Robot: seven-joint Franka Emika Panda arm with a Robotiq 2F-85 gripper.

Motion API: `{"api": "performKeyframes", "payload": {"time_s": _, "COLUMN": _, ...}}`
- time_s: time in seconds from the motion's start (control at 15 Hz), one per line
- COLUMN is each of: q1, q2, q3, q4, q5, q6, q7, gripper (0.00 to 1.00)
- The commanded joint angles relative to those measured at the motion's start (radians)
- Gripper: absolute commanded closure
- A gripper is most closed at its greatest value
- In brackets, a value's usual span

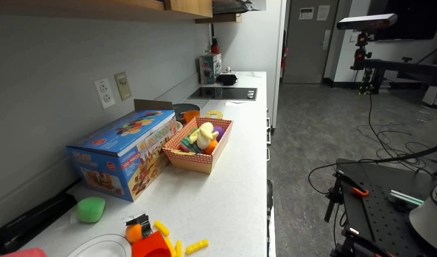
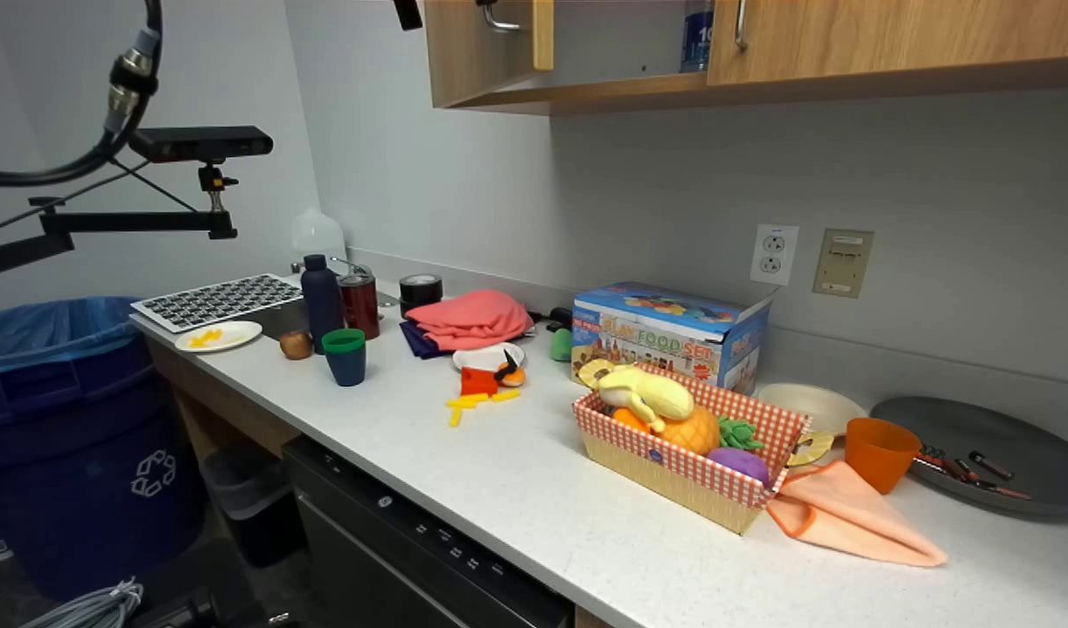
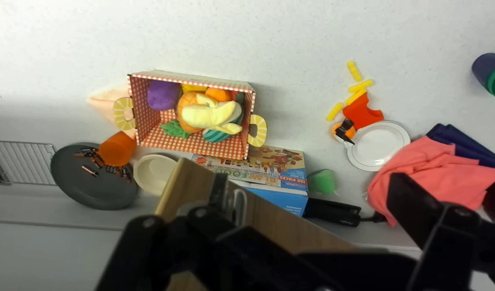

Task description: Open the left door of the top cabinet.

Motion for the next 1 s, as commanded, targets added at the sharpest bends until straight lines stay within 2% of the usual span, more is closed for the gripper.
{"api": "performKeyframes", "payload": {"time_s": 0.0, "q1": 0.004, "q2": -0.005, "q3": 0.000, "q4": 0.038, "q5": -0.083, "q6": -0.068, "q7": 0.033, "gripper": 0.00}}
{"api": "performKeyframes", "payload": {"time_s": 0.27, "q1": -0.007, "q2": 0.006, "q3": -0.007, "q4": 0.096, "q5": -0.189, "q6": -0.151, "q7": 0.032, "gripper": 0.00}}
{"api": "performKeyframes", "payload": {"time_s": 0.67, "q1": -0.042, "q2": 0.037, "q3": -0.081, "q4": 0.170, "q5": -0.304, "q6": -0.102, "q7": 0.023, "gripper": 0.00}}
{"api": "performKeyframes", "payload": {"time_s": 0.87, "q1": -0.055, "q2": 0.053, "q3": -0.117, "q4": 0.175, "q5": -0.340, "q6": -0.015, "q7": 0.029, "gripper": 0.00}}
{"api": "performKeyframes", "payload": {"time_s": 0.93, "q1": -0.054, "q2": 0.053, "q3": -0.109, "q4": 0.188, "q5": -0.343, "q6": 0.016, "q7": 0.049, "gripper": 0.00}}
